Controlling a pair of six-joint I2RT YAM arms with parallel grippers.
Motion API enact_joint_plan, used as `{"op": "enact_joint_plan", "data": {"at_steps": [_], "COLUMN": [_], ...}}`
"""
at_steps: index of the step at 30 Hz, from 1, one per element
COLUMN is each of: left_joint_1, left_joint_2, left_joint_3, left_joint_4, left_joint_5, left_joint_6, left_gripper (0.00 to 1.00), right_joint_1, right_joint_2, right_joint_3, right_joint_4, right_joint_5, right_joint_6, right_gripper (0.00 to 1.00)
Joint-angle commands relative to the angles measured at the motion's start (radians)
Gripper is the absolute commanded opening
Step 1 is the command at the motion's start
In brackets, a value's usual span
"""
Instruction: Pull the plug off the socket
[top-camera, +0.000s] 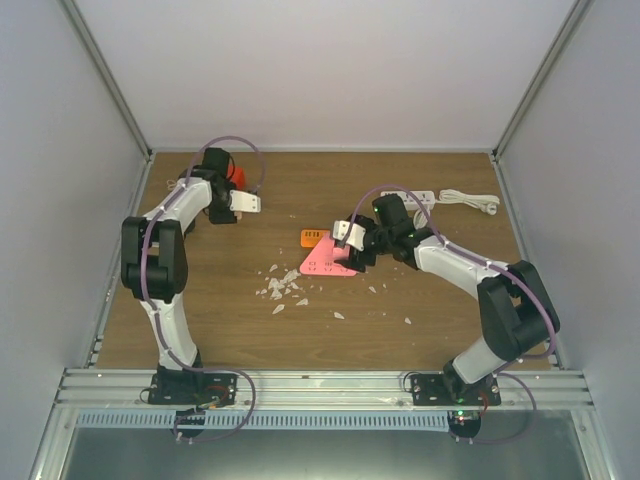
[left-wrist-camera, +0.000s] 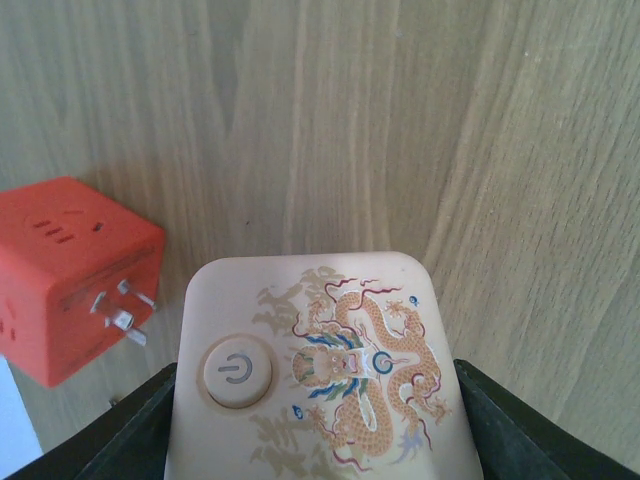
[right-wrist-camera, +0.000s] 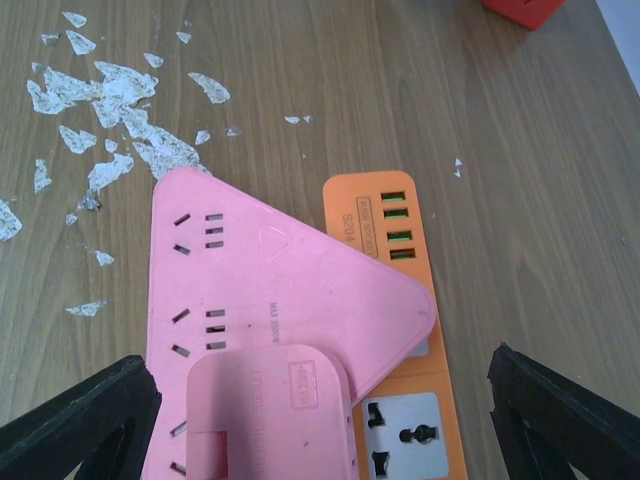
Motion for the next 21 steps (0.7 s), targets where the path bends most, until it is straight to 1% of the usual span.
{"op": "enact_joint_plan", "data": {"at_steps": [1, 9, 12, 18, 21], "left_joint_1": [-0.037, -0.069, -0.075, -0.079, -0.08], "left_joint_2": [0.039, 0.109, 0.125, 0.139, 0.141], "left_joint_3": [0.032, 0.035, 0.044, 0.054, 0.059], "left_joint_4": [0.041, 0.144, 0.158, 0.149, 0.135], "left_joint_5": [-0.117, -0.257, -0.277, -0.279, -0.279], "left_joint_6": [0.1, 0.22, 0.249, 0.269, 0.265], "left_gripper": [0.31, 0.33, 0.4, 0.6, 0.71], "right_joint_1": [-0.014, -0.025, -0.029, -0.04, -0.044], "right_joint_2": [-0.024, -0.02, -0.018, -0.012, -0.011], "right_joint_3": [-0.015, -0.013, -0.02, -0.023, -0.021], "right_joint_4": [-0.009, -0.011, -0.008, -0.009, -0.011], "right_joint_5": [-0.003, 0.003, 0.003, 0.001, 0.001], "right_joint_6": [0.02, 0.024, 0.026, 0.021, 0.014], "right_gripper": [0.91, 0.92, 0.92, 0.94, 0.94]}}
